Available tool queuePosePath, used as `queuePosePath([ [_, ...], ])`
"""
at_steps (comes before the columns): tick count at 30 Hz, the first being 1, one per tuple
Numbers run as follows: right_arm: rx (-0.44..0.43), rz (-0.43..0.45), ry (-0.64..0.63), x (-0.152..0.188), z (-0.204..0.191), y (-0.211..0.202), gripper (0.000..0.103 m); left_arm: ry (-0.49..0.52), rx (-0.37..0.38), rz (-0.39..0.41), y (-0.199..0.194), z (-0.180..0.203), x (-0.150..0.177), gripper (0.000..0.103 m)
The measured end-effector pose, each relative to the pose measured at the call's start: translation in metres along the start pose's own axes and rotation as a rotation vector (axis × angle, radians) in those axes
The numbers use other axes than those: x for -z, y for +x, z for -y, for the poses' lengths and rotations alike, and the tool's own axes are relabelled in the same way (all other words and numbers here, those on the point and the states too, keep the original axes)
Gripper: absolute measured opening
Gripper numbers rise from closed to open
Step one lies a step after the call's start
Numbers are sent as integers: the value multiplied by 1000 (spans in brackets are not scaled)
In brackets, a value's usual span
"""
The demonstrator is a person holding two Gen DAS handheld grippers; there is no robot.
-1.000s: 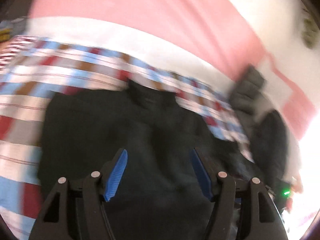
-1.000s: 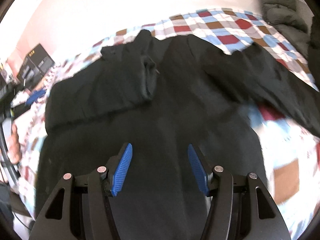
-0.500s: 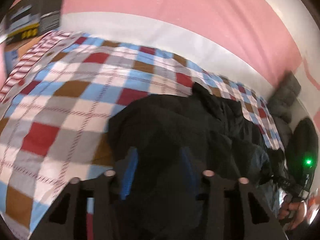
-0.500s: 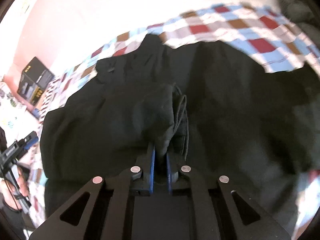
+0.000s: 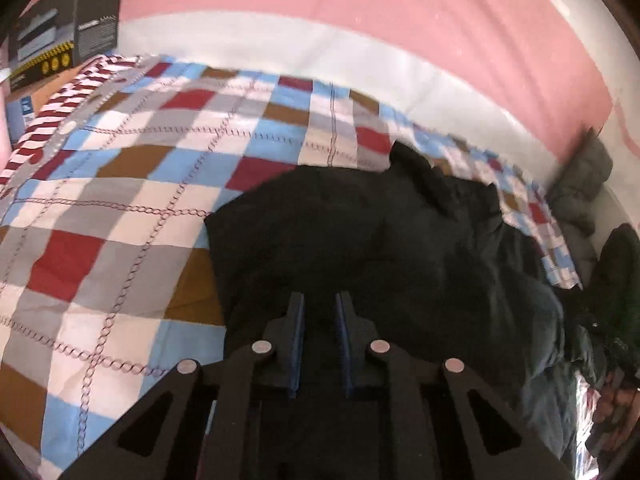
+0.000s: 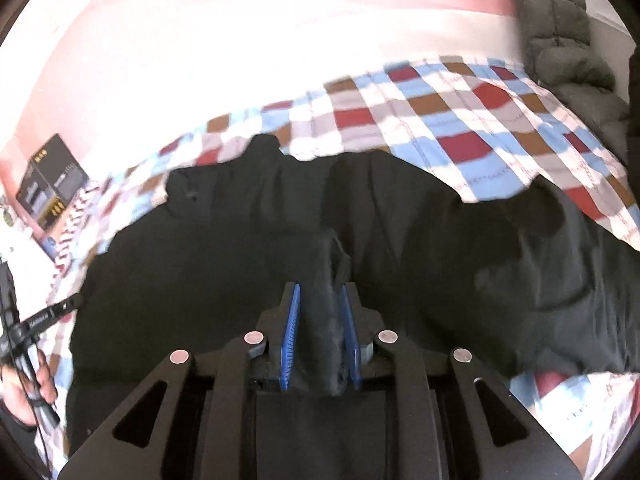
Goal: Fold large clothes
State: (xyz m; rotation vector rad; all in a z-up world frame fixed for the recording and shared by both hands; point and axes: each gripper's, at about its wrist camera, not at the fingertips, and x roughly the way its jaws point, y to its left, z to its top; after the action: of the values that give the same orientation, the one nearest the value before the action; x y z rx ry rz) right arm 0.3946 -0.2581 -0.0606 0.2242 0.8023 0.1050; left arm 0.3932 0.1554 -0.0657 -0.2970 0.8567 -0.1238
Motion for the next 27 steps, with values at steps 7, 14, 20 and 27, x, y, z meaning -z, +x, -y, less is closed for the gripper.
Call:
queuePosePath([
  [7,50,-172,-112,16,-6,71,18,25,-57,-105,29,-2,25,18],
  [14,46,-137,-34,27,13,8,21,72,-66,-95,-20,20,40,21],
  [20,56,-68,10,67,22,-82,36,83,-36,-72,-91,47,97,41],
  [27,85,-74,39,125,25,-151,39,116,17,-107,-150,87,164,44],
])
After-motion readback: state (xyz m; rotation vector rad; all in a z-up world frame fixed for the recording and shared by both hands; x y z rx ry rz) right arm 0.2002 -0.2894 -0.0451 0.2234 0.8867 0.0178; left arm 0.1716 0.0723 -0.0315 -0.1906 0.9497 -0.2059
